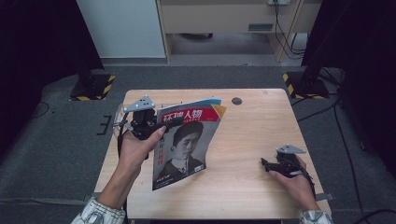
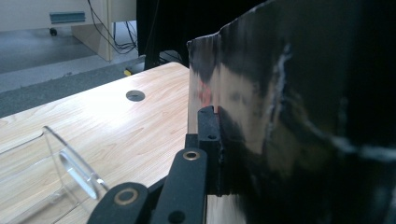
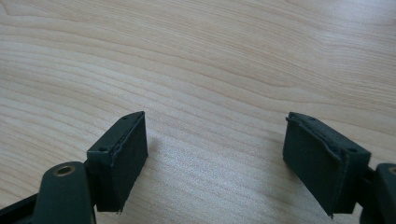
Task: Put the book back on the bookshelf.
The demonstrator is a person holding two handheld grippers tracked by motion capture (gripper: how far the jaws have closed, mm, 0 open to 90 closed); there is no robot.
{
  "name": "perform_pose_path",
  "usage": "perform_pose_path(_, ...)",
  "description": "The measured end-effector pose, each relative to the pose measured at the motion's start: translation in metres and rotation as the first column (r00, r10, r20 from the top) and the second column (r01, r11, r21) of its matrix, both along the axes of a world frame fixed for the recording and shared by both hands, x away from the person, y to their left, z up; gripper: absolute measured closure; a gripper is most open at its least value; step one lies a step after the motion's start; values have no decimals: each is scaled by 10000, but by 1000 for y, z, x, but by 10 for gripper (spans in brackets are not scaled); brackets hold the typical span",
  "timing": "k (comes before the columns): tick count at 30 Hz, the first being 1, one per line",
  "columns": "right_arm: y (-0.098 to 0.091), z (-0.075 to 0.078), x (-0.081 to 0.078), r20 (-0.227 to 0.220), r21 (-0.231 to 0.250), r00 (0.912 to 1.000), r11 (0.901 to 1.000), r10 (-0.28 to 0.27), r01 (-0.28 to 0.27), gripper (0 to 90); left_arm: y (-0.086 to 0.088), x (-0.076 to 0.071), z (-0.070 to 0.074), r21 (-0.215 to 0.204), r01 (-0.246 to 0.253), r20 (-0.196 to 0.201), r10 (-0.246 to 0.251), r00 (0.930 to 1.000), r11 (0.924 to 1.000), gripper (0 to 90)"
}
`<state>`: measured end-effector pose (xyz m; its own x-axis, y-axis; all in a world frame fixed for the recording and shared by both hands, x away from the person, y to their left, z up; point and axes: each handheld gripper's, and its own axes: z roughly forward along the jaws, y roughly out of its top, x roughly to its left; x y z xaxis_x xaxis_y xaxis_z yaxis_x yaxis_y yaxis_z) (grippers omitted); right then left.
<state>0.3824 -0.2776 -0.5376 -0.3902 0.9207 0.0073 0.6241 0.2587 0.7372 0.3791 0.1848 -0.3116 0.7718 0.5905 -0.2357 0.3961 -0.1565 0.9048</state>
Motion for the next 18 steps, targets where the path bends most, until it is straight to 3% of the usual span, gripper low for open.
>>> perform_pose_path(18,0,0,0,-2,5,10000,10000,7,-7,223,38,-8,-3,-348,-452,-60,450,9990,9984,864)
